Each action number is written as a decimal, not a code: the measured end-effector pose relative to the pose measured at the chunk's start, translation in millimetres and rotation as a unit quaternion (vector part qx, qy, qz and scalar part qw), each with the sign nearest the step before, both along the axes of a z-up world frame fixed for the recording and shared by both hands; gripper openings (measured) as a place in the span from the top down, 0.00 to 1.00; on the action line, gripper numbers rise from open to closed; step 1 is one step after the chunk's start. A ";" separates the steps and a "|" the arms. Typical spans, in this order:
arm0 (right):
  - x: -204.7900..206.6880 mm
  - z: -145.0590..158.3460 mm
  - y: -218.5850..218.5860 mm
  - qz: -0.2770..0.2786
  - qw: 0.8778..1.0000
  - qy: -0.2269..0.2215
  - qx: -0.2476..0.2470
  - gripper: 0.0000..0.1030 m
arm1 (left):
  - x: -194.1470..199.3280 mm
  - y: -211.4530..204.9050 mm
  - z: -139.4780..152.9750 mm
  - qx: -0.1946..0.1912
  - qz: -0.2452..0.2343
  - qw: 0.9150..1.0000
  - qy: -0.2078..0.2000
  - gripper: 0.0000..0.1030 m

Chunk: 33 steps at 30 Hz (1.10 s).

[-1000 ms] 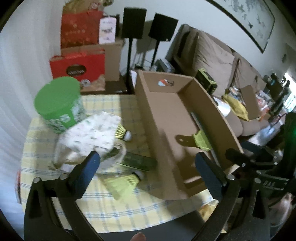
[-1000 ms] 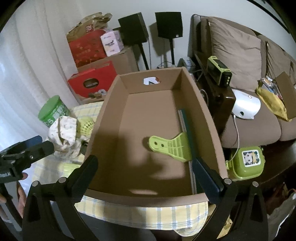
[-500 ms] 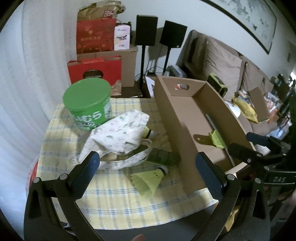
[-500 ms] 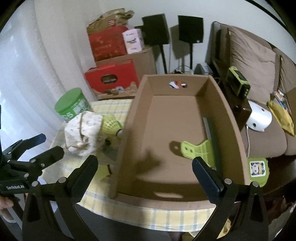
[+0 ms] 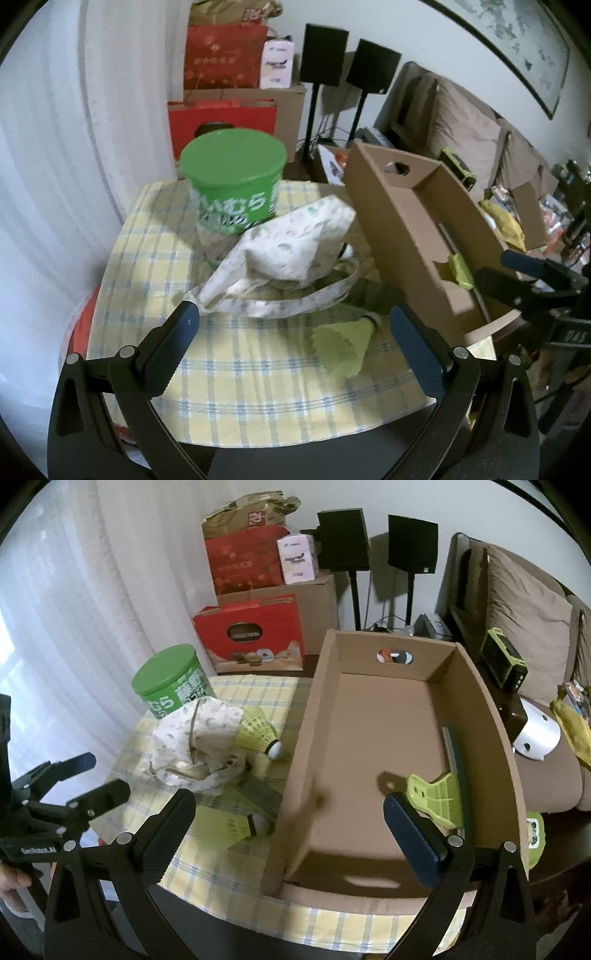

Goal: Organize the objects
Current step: 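Withdraw the left tool and reach toward the floral cloth tote bag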

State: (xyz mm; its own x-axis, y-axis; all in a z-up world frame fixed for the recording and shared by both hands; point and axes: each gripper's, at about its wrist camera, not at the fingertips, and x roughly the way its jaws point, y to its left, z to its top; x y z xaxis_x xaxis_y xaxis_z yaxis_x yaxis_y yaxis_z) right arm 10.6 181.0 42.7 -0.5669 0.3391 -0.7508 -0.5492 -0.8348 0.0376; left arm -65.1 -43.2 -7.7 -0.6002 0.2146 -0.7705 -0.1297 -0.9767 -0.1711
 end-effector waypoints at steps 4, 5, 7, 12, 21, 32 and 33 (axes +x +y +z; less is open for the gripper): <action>-7.7 -0.8 0.1 0.007 1.000 0.001 0.002 0.01 | -2.6 -14.9 -8.0 -0.001 0.017 1.000 -0.002 0.00; -10.0 -0.9 -0.1 0.009 1.000 0.003 0.001 0.01 | -4.6 -20.1 -9.7 -0.002 0.023 1.000 -0.002 0.00; -15.9 -0.5 0.7 0.014 1.000 0.006 -0.001 0.01 | -7.9 -29.2 -12.7 -0.001 0.032 0.999 -0.002 0.00; -37.0 -0.8 2.7 0.025 1.000 0.009 -0.013 0.01 | -24.4 -51.2 -26.4 0.002 0.056 0.998 -0.015 0.00; -67.2 -12.6 7.3 0.038 0.998 0.008 -0.046 0.04 | -50.5 -49.6 -49.3 -0.029 0.041 0.999 -0.019 0.00; -68.9 -24.0 8.9 0.046 0.998 -0.011 -0.045 0.24 | -83.8 -17.1 -70.1 -0.053 -0.001 0.999 -0.006 0.06; -68.1 -25.3 9.3 0.047 0.998 -0.012 -0.046 0.25 | -84.7 -14.6 -72.1 -0.055 -0.004 0.998 -0.005 0.07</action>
State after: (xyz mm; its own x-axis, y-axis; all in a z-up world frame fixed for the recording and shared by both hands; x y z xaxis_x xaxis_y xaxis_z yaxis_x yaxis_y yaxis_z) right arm -57.5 190.4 17.4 -0.5739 0.2140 -0.7905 -0.4708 -0.8760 0.1046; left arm -149.7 -57.8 -79.8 -0.5905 0.1326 -0.7961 -0.1353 -0.9887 -0.0643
